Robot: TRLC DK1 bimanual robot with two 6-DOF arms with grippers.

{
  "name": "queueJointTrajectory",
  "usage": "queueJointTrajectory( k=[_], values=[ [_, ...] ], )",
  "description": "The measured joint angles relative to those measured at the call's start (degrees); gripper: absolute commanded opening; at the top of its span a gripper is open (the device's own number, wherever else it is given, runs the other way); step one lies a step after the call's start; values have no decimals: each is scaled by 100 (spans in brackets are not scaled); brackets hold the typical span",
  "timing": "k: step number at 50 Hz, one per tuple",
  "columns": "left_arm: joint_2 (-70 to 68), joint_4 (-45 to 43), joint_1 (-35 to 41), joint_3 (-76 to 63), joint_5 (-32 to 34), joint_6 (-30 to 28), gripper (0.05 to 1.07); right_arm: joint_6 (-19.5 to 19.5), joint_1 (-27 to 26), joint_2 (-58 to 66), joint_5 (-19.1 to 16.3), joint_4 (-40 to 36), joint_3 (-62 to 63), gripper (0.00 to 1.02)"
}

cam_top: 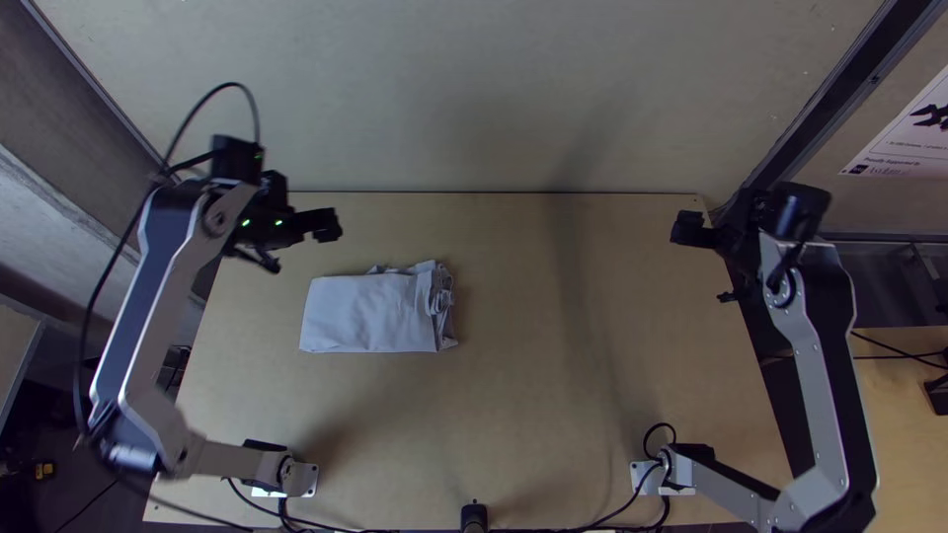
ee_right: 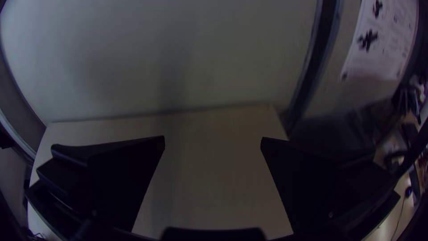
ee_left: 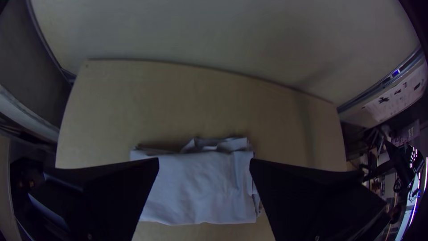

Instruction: Fold the t-shirt

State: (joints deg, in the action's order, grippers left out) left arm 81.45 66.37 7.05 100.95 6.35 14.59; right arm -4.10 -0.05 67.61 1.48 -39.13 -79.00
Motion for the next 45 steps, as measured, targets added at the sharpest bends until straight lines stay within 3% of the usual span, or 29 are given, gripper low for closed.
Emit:
queueJointTrajectory(
  k=[8, 14, 32, 45],
  values=[
    [-1270, -404, -192, -837, -7, -31, 103, 527, 205, -975, 26, 1130, 439, 99],
    [-2245, -922, -313, -1644, -103, -72, 103, 782, 299, -1644, 26, 1419, 717, 99],
    [-5252, -2374, -544, -3683, -535, -505, 103, 1091, 328, -4015, 24, 2774, 2398, 99],
    [-7683, -3554, -944, -5139, -560, -1198, 103, 1252, 455, -6253, -90, 2990, 3807, 99]
  ],
)
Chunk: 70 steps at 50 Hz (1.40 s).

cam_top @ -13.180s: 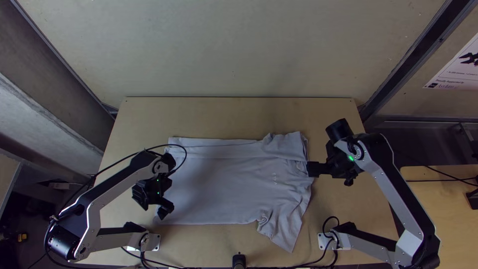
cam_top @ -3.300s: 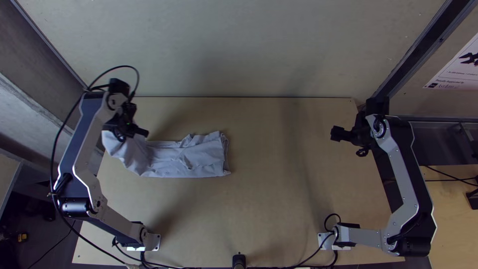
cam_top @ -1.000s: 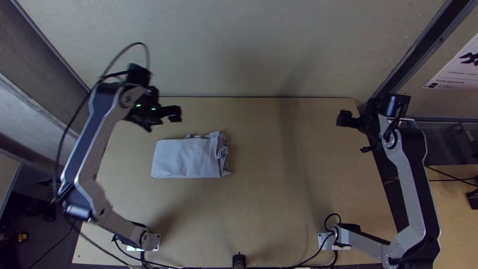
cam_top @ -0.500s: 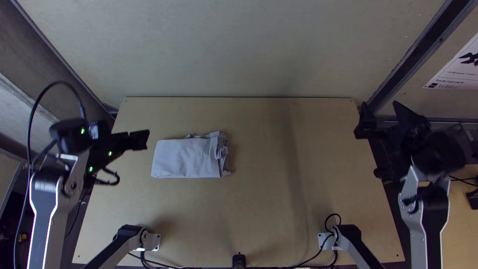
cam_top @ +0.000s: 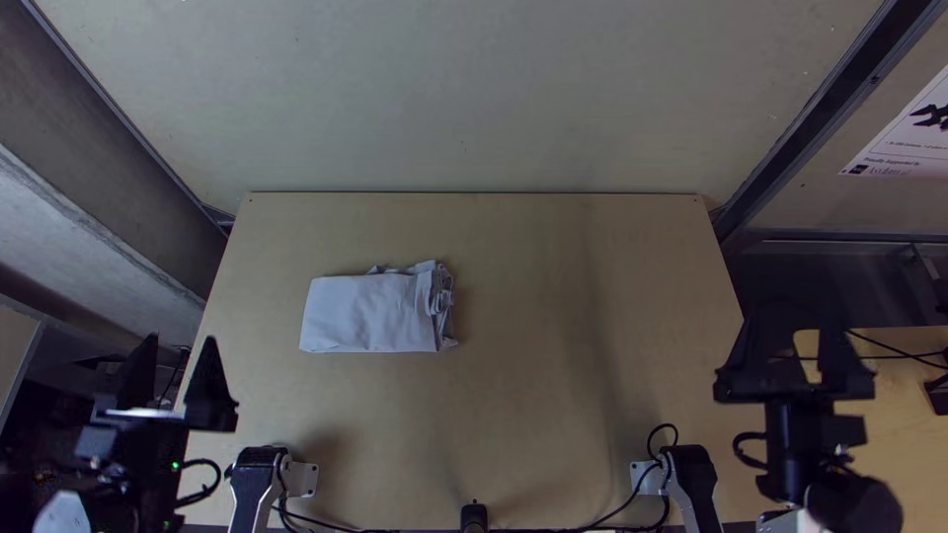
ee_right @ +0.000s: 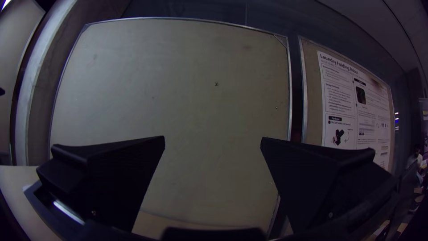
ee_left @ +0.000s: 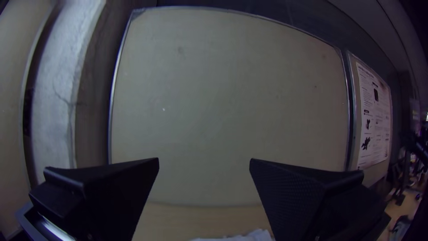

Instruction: Fold the t-shirt

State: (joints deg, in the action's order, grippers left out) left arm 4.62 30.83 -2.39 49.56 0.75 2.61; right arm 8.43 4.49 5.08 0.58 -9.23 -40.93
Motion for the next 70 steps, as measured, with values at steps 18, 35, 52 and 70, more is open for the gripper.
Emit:
queueJointTrajectory(
  k=[18, 35, 52, 70],
  values=[
    [-378, -693, -267, -1985, -774, -382, 103, 57, -42, -514, -15, 903, 1847, 99],
    [-389, -1390, -289, -3794, -898, -682, 103, -109, -269, -520, 50, 1440, 4019, 99],
    [-201, -2201, -297, -4380, -765, -931, 103, -111, -236, -490, 26, 955, 4013, 99],
    [-393, -2199, -299, -4382, -728, -931, 103, -111, -236, -490, 28, 955, 4013, 99]
  ],
)
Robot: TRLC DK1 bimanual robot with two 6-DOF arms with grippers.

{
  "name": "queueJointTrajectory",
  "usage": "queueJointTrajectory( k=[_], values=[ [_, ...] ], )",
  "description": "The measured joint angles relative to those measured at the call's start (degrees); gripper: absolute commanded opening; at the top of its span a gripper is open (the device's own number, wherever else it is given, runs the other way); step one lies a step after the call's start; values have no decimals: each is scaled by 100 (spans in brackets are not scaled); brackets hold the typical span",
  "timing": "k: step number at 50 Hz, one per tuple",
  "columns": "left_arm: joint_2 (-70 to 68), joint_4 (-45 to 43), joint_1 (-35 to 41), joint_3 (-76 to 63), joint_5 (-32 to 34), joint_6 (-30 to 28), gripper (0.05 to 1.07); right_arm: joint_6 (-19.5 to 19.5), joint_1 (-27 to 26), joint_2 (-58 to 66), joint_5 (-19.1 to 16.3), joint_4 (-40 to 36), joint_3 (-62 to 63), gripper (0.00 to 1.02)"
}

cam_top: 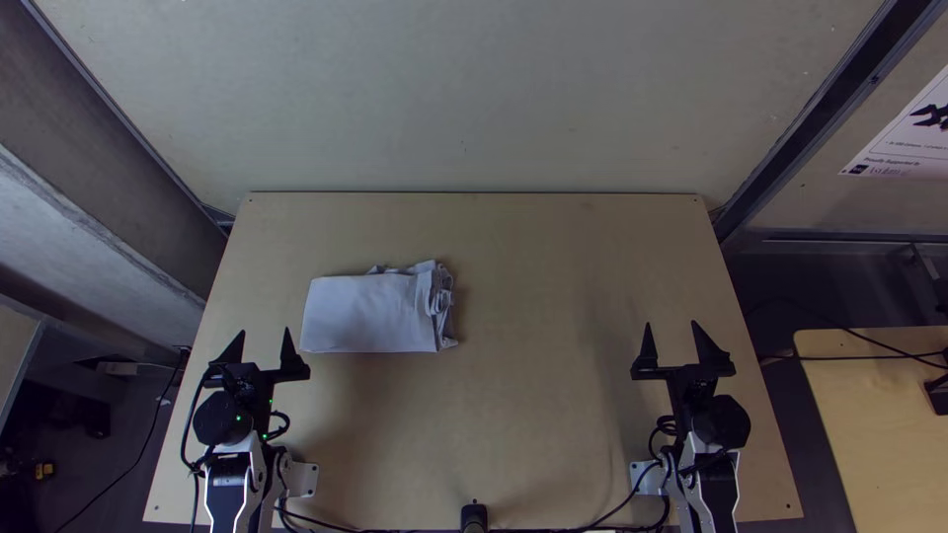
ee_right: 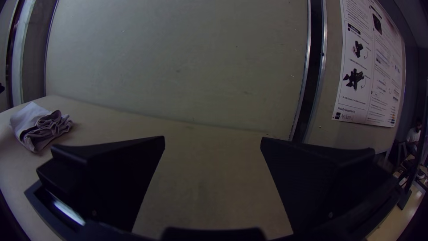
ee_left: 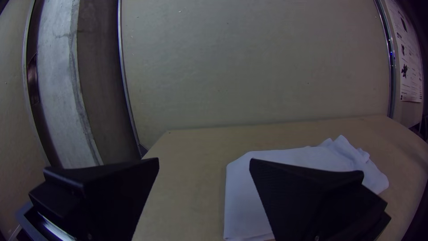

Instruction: Fold the t-shirt

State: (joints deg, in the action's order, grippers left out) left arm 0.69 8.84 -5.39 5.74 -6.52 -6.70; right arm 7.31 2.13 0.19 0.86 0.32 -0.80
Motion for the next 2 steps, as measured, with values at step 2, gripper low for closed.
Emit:
queueJointTrajectory(
  k=[2],
  values=[
    [0, 0, 0, 0, 0, 0, 103, 0, 0, 0, 0, 0, 0, 99]
  ],
)
